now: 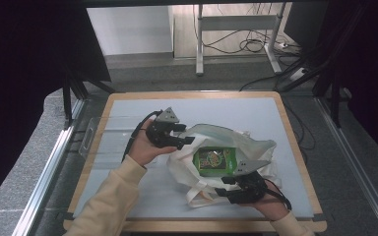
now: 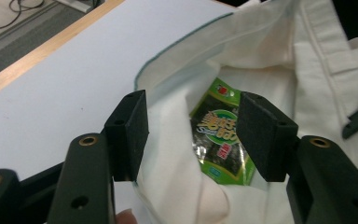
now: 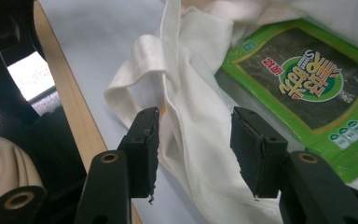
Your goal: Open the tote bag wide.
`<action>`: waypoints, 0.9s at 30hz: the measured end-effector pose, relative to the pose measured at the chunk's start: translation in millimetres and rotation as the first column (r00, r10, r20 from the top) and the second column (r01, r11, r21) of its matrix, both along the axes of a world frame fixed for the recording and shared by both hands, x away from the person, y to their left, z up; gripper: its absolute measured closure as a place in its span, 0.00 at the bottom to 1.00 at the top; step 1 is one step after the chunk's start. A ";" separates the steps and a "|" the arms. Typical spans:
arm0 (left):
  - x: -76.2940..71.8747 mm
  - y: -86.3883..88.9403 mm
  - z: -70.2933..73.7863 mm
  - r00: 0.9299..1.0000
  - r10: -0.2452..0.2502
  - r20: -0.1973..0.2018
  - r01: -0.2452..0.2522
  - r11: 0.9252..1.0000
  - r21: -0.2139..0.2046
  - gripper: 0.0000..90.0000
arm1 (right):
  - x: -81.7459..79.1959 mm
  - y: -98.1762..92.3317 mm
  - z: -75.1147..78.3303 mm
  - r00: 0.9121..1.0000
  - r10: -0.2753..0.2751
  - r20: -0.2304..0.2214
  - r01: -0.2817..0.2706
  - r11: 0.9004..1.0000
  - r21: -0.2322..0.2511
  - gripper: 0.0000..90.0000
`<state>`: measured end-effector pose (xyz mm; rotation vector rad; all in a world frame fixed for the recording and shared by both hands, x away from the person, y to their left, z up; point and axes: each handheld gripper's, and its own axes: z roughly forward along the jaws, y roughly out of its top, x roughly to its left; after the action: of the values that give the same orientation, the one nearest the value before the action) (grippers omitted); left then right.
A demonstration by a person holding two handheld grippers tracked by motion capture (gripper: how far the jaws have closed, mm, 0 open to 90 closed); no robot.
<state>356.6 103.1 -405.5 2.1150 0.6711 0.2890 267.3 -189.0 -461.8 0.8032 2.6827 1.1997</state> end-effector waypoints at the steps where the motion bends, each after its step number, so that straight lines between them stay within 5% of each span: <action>1: -3.7 1.1 -1.4 1.000 -0.002 -0.007 0.002 1.000 -0.006 0.49 | 0.2 -0.6 1.0 1.000 0.001 0.000 -0.001 1.000 0.004 0.58; 12: -29.4 -6.8 -26.3 0.997 -0.068 -0.033 0.068 0.997 -0.022 0.48 | 2.3 -7.6 8.0 0.999 -0.029 0.023 0.028 0.999 0.032 0.54; 27: -33.5 -11.7 -35.2 0.993 -0.103 -0.065 0.102 0.995 -0.017 0.51 | 9.6 -19.6 18.4 0.994 -0.100 0.041 0.097 0.992 0.075 0.53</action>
<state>323.0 91.3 -440.7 2.1457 0.5983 0.1585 276.9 -208.6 -443.4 0.8970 2.5451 1.2827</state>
